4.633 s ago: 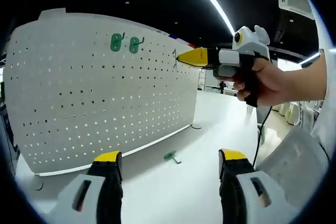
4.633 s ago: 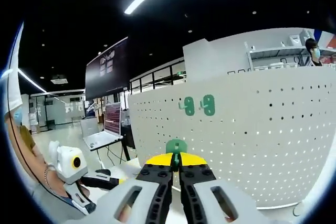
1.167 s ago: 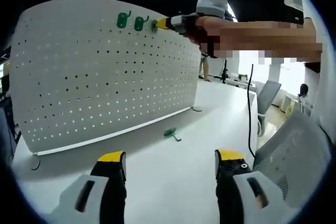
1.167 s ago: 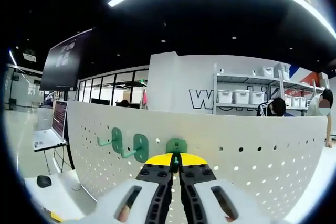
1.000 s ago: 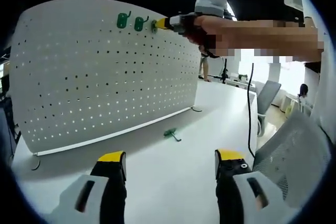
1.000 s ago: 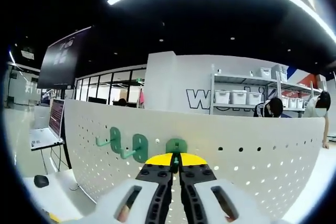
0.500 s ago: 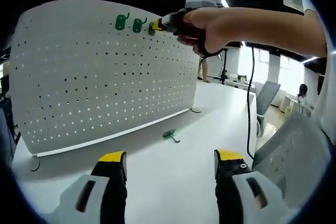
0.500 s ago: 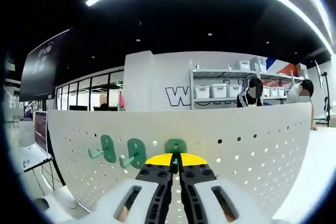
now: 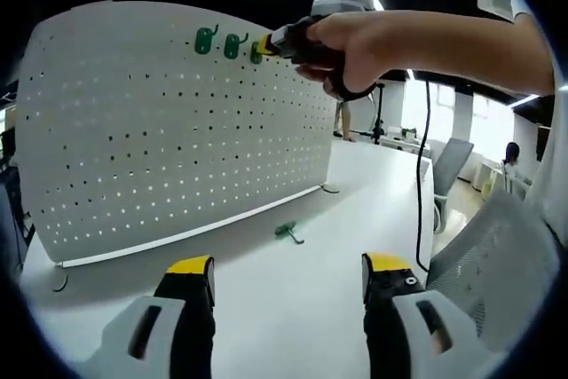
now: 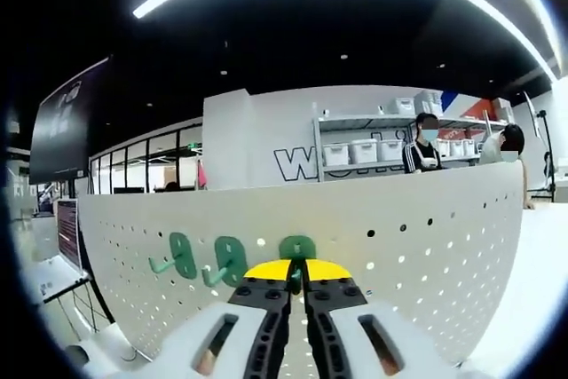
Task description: Insert the hook assembly into the mounting plate slot until the hook locks in place.
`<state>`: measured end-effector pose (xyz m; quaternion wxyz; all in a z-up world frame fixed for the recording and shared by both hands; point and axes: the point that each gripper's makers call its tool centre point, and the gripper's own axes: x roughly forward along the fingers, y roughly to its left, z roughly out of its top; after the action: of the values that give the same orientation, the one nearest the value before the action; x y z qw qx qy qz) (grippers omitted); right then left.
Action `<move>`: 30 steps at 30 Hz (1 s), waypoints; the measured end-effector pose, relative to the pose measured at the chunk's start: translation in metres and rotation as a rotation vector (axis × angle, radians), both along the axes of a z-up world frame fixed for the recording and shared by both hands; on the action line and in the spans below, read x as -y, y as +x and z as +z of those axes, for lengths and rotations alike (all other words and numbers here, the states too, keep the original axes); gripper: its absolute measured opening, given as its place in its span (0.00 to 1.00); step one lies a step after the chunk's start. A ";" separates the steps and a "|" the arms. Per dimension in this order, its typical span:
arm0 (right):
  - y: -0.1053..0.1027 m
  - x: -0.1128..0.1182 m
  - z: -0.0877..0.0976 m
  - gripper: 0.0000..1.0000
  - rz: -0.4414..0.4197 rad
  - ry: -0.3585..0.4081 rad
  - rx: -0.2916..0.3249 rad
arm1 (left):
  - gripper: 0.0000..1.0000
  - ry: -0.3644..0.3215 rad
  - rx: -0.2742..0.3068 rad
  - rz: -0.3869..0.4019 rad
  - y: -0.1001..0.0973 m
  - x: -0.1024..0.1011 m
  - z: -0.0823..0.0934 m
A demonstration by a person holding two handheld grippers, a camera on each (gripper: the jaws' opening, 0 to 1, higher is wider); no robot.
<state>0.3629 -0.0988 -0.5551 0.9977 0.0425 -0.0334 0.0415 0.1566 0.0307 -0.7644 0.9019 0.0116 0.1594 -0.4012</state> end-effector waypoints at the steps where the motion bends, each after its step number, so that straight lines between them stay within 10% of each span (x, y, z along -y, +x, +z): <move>1: 0.000 0.000 0.000 0.03 0.004 -0.001 0.000 | 0.69 0.001 -0.002 0.000 0.000 0.000 0.000; 30: -0.017 -0.028 -0.016 0.42 0.237 -0.199 0.015 | 0.70 -0.003 -0.014 0.007 0.001 -0.001 -0.003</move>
<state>0.3463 -0.0709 -0.5713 0.9848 -0.0531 -0.0313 0.1621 0.1573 0.0321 -0.7673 0.9022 0.0067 0.1650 -0.3984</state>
